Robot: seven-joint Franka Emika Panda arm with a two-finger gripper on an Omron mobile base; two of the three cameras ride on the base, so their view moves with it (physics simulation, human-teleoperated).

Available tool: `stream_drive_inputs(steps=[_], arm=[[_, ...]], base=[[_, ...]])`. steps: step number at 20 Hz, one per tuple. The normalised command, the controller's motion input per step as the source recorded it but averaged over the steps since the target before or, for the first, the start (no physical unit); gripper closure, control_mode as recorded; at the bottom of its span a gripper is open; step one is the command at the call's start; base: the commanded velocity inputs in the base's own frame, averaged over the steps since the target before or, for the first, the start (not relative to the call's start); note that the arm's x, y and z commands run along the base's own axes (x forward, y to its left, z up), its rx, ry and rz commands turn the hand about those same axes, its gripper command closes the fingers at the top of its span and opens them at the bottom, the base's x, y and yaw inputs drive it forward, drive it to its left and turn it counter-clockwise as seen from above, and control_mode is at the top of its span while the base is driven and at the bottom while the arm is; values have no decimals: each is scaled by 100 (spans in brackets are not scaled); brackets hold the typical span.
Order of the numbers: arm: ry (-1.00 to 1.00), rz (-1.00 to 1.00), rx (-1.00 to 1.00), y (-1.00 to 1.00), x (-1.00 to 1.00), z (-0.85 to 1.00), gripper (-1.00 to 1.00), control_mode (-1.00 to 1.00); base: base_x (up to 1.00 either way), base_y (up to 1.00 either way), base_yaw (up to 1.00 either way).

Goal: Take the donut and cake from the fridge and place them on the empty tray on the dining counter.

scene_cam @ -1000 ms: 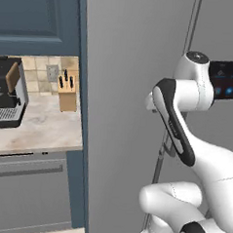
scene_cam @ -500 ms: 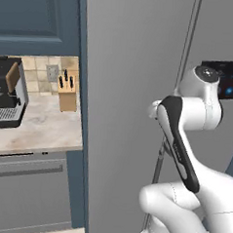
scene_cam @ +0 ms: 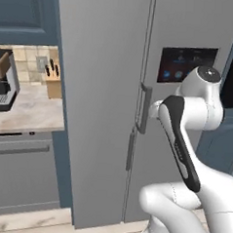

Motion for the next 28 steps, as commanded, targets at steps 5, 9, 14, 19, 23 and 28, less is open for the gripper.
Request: stream_drive_inputs(steps=[5, 9, 14, 19, 23, 28], arm=[[0, 0, 0, 0, 0, 0, -100, 100], [0, 0, 0, 0, 0, 0, -100, 100], [0, 0, 0, 0, 0, 0, -100, 100], [0, 0, 0, 0, 0, 0, -100, 100], [0, 0, 0, 0, 7, -2, -100, -100], [-16, 4, 0, 0, 44, -19, -100, -100]], base=[[-42, 7, 1], [-7, 1, 2], [0, 0, 0], [3, 0, -11], [2, 0, -2], [0, 0, 0]])
